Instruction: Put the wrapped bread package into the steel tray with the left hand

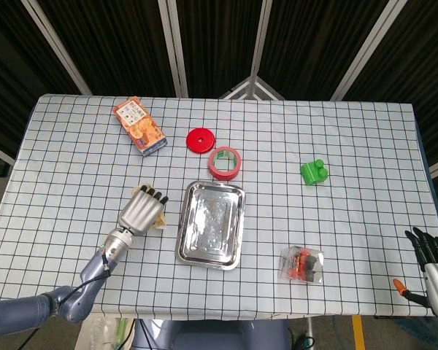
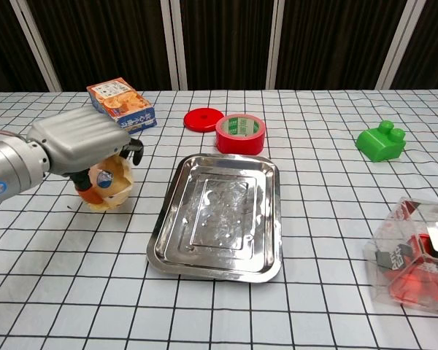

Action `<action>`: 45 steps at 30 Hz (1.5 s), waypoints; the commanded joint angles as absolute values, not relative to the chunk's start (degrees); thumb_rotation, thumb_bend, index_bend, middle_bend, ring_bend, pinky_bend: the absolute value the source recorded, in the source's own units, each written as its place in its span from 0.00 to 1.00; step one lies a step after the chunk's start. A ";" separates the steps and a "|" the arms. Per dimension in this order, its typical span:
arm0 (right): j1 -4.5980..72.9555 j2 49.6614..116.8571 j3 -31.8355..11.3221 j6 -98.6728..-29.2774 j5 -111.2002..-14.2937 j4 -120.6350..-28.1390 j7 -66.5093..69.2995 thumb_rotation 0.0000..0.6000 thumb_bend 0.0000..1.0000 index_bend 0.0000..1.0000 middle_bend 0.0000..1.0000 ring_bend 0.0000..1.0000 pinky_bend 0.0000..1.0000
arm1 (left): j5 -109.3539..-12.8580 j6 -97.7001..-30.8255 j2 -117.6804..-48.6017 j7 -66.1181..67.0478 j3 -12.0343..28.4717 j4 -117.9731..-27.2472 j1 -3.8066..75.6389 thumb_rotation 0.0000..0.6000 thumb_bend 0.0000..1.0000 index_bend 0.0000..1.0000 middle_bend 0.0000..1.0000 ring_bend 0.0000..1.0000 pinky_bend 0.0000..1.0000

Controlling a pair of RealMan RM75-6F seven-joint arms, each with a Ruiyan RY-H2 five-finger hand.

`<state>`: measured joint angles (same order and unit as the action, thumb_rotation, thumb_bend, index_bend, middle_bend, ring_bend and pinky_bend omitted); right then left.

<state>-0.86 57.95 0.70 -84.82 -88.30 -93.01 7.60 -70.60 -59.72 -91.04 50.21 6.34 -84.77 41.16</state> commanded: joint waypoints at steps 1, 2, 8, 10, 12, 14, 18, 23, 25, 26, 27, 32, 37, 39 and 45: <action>-0.72 57.82 0.82 -84.59 -88.56 -92.96 7.99 1.00 0.30 0.00 0.00 0.00 0.00 | -72.97 -61.87 -91.41 50.08 8.03 -87.52 42.50 1.00 0.09 0.35 0.47 0.39 0.38; -0.63 57.78 0.88 -84.43 -88.69 -92.93 8.18 1.00 0.30 0.00 0.00 0.00 0.00 | -73.28 -62.10 -91.83 50.30 8.51 -88.10 42.99 1.00 0.09 0.35 0.47 0.39 0.38; -0.23 57.34 0.92 -83.83 -88.84 -92.49 9.86 1.00 0.30 0.00 0.00 0.00 0.00 | -72.78 -59.60 -97.97 54.38 11.00 -88.04 48.26 1.00 0.09 0.36 0.46 0.39 0.38; -0.18 57.21 0.88 -83.83 -88.85 -92.26 10.47 1.00 0.30 0.00 0.00 0.00 0.00 | -72.00 -58.40 -100.43 55.75 11.53 -86.74 50.01 1.00 0.09 0.36 0.46 0.39 0.38; -0.16 57.06 0.80 -83.79 -88.66 -91.97 11.26 1.00 0.30 0.00 0.00 0.00 0.00 | -70.73 -56.99 -103.11 57.38 11.83 -84.89 51.72 1.00 0.09 0.36 0.46 0.39 0.38; -0.13 56.93 0.73 -83.69 -88.44 -91.66 11.94 1.00 0.30 0.00 0.00 0.00 0.00 | -69.32 -56.04 -105.37 58.50 11.86 -83.12 52.85 1.00 0.09 0.35 0.45 0.38 0.37; -0.16 56.73 0.70 -83.54 -88.14 -91.12 12.90 1.00 0.30 0.00 0.00 0.00 0.00 | -68.10 -55.40 -108.28 60.07 11.02 -79.91 53.94 1.00 0.09 0.30 0.38 0.31 0.29; -0.40 56.69 0.82 -83.84 -88.17 -90.85 13.12 1.00 0.30 0.00 0.00 0.00 0.00 | -66.51 -56.36 -108.87 60.50 10.11 -78.79 53.38 1.00 0.07 0.06 0.11 0.09 0.24; -0.53 56.78 0.93 -84.04 -88.33 -91.03 12.67 1.00 0.30 0.00 0.00 0.00 0.00 | -66.02 -56.76 -107.68 60.41 9.87 -80.33 52.93 1.00 0.06 0.00 0.02 0.01 0.19; -0.58 56.84 0.98 -84.10 -88.42 -91.13 12.39 1.00 0.30 0.00 0.00 0.00 0.00 | -65.94 -57.07 -106.98 60.34 9.80 -81.30 52.73 1.00 0.05 0.00 0.01 0.01 0.18; -0.61 56.91 1.05 -84.16 -88.52 -91.26 12.04 1.00 0.30 0.00 0.00 0.00 0.00 | -65.86 -57.28 -106.20 60.08 9.70 -82.42 52.50 1.00 0.05 0.00 0.00 0.00 0.16; -0.71 57.31 1.35 -84.49 -89.26 -92.02 9.92 1.00 0.30 0.00 0.00 0.00 0.00 | -67.14 -59.28 -101.37 58.27 8.63 -89.31 50.90 1.00 0.05 0.00 0.00 0.00 0.13; -0.85 57.51 1.79 -85.30 -90.78 -92.84 8.24 1.00 0.30 0.00 0.00 0.00 0.00 | -72.61 -68.46 -89.87 55.38 2.80 -104.58 43.36 1.00 0.05 0.00 0.00 0.00 0.08; -1.11 57.56 2.17 -85.94 -91.74 -93.05 7.69 1.00 0.30 0.00 0.00 0.00 0.00 | -74.84 -72.59 -85.05 52.70 -0.49 -109.32 39.36 1.00 0.05 0.00 0.00 0.00 0.07; -2.11 57.76 3.50 -88.33 -95.17 -93.93 5.89 1.00 0.30 0.00 0.00 0.00 0.00 | -81.93 -78.98 -73.83 39.89 -9.74 -112.75 30.37 1.00 0.07 0.00 0.00 0.00 0.07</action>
